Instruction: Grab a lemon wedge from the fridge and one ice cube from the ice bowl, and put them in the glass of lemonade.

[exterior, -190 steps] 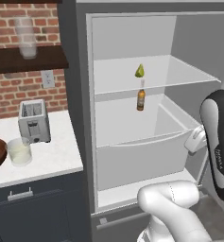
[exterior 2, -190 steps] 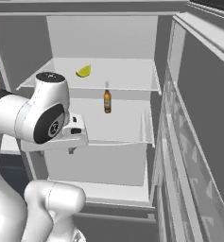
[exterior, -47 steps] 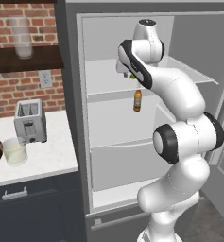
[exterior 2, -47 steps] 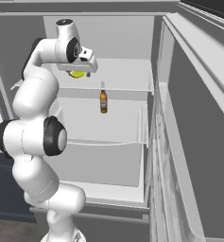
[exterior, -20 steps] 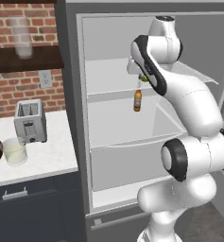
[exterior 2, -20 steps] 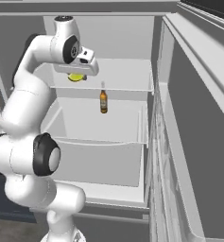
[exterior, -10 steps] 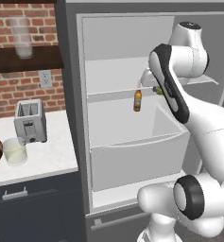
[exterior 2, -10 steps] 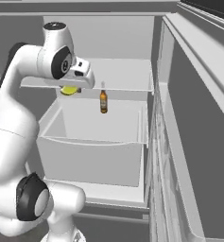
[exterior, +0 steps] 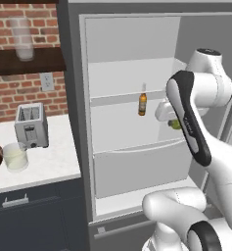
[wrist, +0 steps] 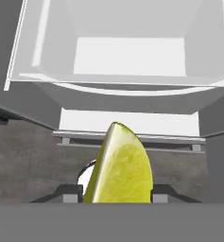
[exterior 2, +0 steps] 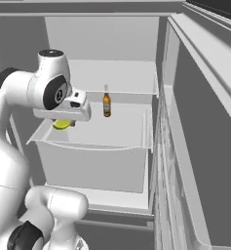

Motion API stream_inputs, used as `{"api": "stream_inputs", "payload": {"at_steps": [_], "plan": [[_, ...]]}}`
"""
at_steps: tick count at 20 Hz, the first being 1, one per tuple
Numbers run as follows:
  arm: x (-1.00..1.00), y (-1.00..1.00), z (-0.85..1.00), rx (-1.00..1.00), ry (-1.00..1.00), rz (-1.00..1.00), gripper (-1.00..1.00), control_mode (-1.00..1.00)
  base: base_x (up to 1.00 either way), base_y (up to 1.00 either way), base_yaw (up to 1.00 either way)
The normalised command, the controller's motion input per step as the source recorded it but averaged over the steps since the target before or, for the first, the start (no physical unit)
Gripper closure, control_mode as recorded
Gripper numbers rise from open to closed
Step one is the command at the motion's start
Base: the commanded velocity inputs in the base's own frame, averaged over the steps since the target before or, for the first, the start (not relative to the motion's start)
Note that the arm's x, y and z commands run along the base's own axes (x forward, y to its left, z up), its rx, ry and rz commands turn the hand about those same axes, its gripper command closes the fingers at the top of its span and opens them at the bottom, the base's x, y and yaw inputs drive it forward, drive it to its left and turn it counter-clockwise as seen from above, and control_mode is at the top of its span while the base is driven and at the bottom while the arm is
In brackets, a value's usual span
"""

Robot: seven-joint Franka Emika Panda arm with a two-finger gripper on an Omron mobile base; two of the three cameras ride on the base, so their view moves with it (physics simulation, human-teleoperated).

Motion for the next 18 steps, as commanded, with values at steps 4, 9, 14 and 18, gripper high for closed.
{"api": "stream_inputs", "payload": {"at_steps": [4, 9, 14, 18], "plan": [[-0.35, 0.0, -0.54, 0.0, 0.29, 0.0, 1.0, -1.0, 0.0, 0.0, 0.0], [-0.25, 0.15, -0.35, -0.04, 0.25, 0.0, 1.0, -1.0, 0.0, 0.0, 0.0], [-0.04, 0.0, 0.0, 0.0, 0.02, 0.0, 1.0, 1.0, -0.12, 0.0, 0.0], [0.0, 0.0, 0.0, 0.0, 0.0, 0.0, 1.0, 1.0, -0.97, 0.49, 0.06]]}}
